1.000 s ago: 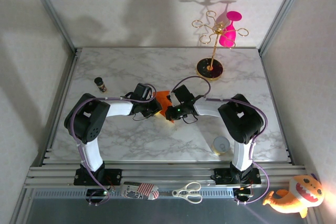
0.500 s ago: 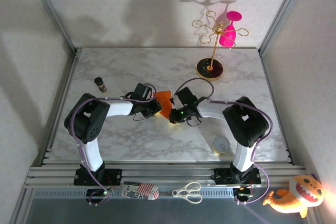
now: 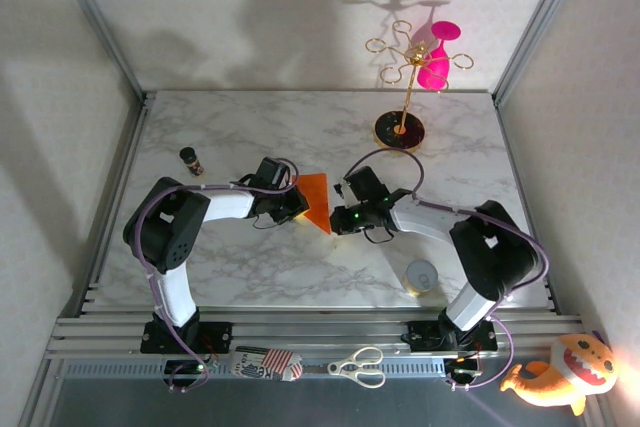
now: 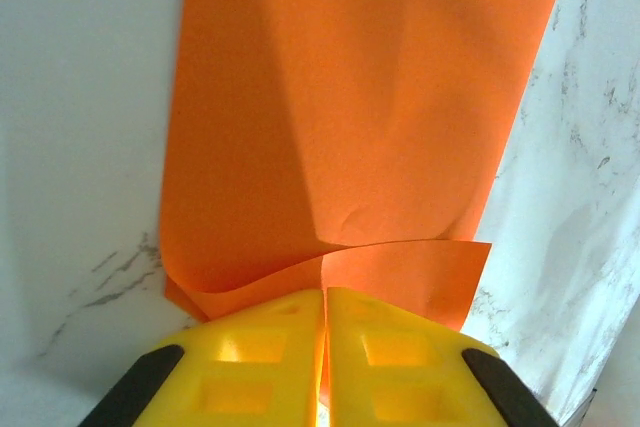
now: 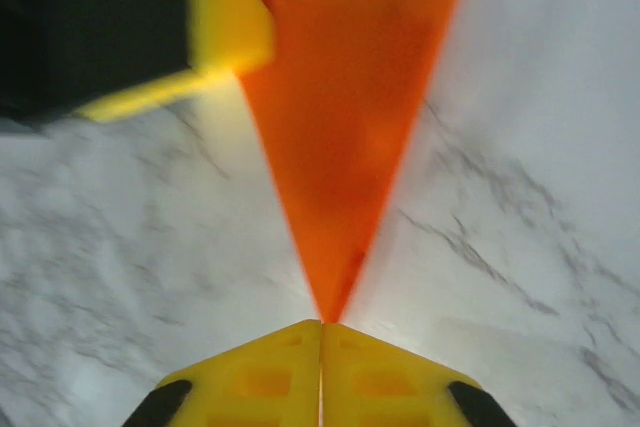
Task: Fold a paper plane with a square sheet of paper (pick it up from the middle)
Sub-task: Third fold the triangle at the center of the table.
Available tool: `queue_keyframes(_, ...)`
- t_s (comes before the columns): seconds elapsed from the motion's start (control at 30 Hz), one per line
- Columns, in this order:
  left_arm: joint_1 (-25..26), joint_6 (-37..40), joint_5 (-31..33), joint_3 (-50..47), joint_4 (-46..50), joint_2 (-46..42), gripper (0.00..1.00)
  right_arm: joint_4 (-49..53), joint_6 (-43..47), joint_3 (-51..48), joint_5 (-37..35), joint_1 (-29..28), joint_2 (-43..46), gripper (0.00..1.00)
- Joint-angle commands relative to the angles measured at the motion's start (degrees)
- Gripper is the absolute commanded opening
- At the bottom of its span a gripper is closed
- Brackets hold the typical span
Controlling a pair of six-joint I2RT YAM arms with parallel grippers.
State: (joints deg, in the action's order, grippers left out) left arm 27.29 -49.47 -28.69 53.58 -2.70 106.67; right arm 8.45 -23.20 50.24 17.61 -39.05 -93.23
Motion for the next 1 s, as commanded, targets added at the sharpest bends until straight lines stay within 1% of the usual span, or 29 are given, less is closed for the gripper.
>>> queue_keyframes(0.0, -0.4, 1.1, 4.0, -0.1, 4.8, 2.6, 0.11, -5.2, -1.6, 1.2, -0.1, -2.0, 1.1, 0.13)
queue_keyframes(0.07, -0.4, 1.0, 3.9, -0.1, 4.6, 2.7, 0.11, -4.6, -2.7, 3.2, 1.2, -2.3, -1.7, 0.13)
queue_keyframes(0.23, -0.3, 1.0, 3.9, 0.2, 4.9, 2.8, 0.11, -4.9, -4.6, 6.2, 3.1, -2.4, -7.7, 0.07)
queue_keyframes(0.33, -0.3, 0.9, 3.9, 0.1, 5.1, 2.6, 0.11, -4.7, -5.4, 7.1, 3.3, -2.4, -10.3, 0.04)
queue_keyframes(0.5, -0.3, 0.9, 4.1, 0.0, 5.1, 2.5, 0.11, -3.4, -5.7, 6.9, 3.2, -2.4, -13.0, 0.01)
queue_keyframes(0.73, -0.4, 1.0, 5.2, -0.1, 5.6, 2.9, 0.11, -1.7, -4.6, 2.0, 2.3, -2.2, -11.5, 0.00)
queue_keyframes(0.97, -0.4, 1.4, 4.9, 0.1, 5.5, 3.1, 0.10, -1.1, -1.9, -4.2, 1.7, -1.1, -5.1, 0.00)
